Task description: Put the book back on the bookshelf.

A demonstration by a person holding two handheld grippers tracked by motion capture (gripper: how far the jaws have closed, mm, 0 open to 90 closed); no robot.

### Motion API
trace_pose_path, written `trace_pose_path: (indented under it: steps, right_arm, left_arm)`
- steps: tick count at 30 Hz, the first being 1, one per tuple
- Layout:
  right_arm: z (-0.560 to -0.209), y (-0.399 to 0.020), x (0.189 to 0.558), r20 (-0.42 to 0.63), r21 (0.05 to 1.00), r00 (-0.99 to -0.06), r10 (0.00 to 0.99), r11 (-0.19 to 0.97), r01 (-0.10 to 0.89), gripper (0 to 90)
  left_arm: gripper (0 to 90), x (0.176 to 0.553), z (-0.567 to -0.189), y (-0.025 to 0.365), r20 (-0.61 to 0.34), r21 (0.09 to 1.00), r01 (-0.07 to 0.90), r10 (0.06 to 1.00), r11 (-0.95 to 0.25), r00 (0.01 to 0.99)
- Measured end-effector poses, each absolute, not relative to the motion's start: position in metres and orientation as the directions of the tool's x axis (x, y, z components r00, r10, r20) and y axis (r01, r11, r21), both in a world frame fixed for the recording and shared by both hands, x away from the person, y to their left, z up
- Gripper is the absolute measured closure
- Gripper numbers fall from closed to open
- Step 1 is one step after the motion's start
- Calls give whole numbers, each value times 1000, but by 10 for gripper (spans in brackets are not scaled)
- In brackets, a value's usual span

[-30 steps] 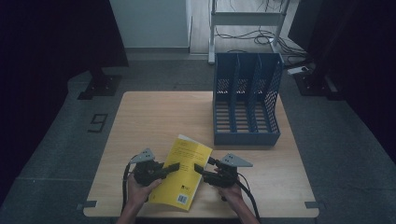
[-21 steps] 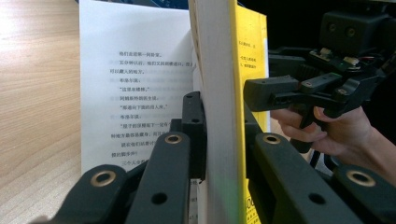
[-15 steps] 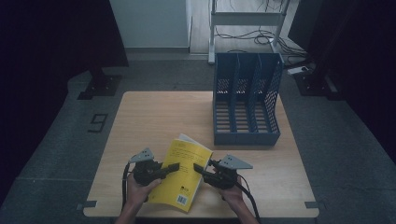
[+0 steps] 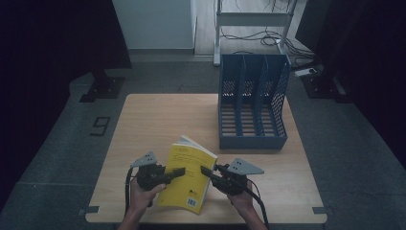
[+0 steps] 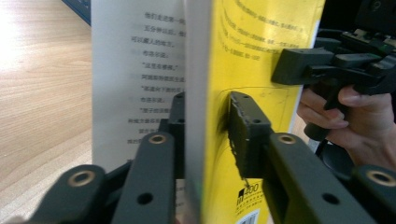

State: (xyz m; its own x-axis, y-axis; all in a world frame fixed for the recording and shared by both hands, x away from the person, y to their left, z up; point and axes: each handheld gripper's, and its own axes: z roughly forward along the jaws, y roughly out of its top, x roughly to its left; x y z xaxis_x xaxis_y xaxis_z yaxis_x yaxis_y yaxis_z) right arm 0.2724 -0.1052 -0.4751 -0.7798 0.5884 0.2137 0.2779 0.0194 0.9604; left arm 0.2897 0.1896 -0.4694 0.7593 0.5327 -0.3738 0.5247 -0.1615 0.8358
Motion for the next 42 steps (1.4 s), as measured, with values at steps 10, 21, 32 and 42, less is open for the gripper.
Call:
trace_pose_path:
  steps: [10,21,32,42]
  right_arm:
    - [-459,-108,264,116,976,-797,593,80,201,697]
    - [-458,-110,264,115,975,-787,606,81,205,697]
    - [-454,-107,259,148,970,-809,569,76,232,694]
    - [-455,-100,259,136,971,-805,578,83,224,681]
  left_arm:
    - [561,291,-472,184,-350,835,511,522,-203,778]
    - [591,291,-471,192,-356,851,507,556,-140,751]
    - [641,287,-468,193,-346,854,495,536,-159,769]
    - [639,285,-466,189,-332,860,481,531,-169,780]
